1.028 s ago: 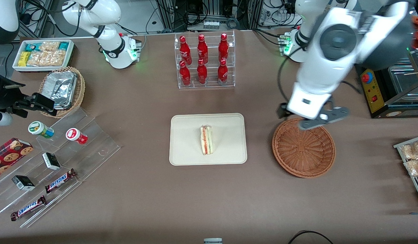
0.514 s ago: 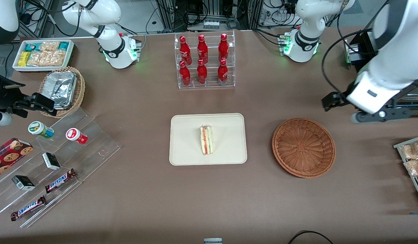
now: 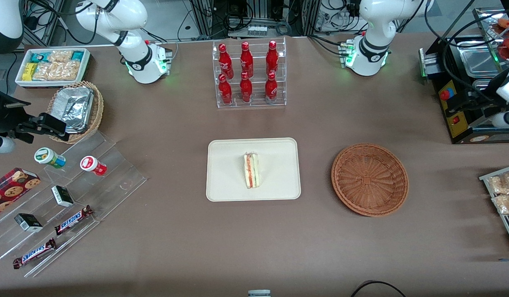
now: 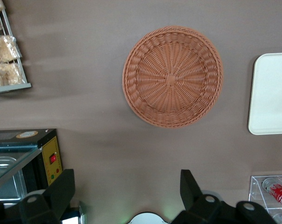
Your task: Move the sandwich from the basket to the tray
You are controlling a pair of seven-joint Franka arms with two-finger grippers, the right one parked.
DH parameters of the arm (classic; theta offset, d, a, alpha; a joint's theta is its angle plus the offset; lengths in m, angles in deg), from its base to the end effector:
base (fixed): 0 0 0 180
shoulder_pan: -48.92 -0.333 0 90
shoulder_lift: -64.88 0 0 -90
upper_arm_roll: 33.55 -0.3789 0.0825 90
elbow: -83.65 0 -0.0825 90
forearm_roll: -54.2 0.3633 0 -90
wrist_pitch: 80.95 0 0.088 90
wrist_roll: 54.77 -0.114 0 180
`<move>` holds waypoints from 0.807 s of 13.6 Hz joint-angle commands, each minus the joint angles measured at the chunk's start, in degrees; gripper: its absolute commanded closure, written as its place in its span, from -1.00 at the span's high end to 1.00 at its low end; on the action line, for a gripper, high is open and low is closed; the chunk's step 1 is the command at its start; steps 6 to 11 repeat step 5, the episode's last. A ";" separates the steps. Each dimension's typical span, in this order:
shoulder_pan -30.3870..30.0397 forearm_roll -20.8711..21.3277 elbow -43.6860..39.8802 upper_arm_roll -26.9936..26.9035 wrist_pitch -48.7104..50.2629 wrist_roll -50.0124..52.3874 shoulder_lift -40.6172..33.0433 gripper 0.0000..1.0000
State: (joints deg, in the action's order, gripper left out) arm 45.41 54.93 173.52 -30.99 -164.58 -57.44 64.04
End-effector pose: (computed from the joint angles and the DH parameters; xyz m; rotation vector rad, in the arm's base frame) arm 0.5156 0.0099 0.6799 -3.1274 0.0456 0.1481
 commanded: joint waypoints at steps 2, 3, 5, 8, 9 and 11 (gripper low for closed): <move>3.86 -0.64 2.87 -3.43 -0.57 -0.15 -2.42 0.99; 3.68 -0.82 1.82 -3.43 -0.57 -0.49 -1.55 0.99; 3.24 -0.82 -0.21 -3.34 -0.39 -0.67 -0.31 0.99; 3.24 -0.82 -0.21 -3.34 -0.39 -0.67 -0.31 0.99; 3.24 -0.82 -0.21 -3.34 -0.39 -0.67 -0.31 0.99; 3.24 -0.82 -0.21 -3.34 -0.39 -0.67 -0.31 0.99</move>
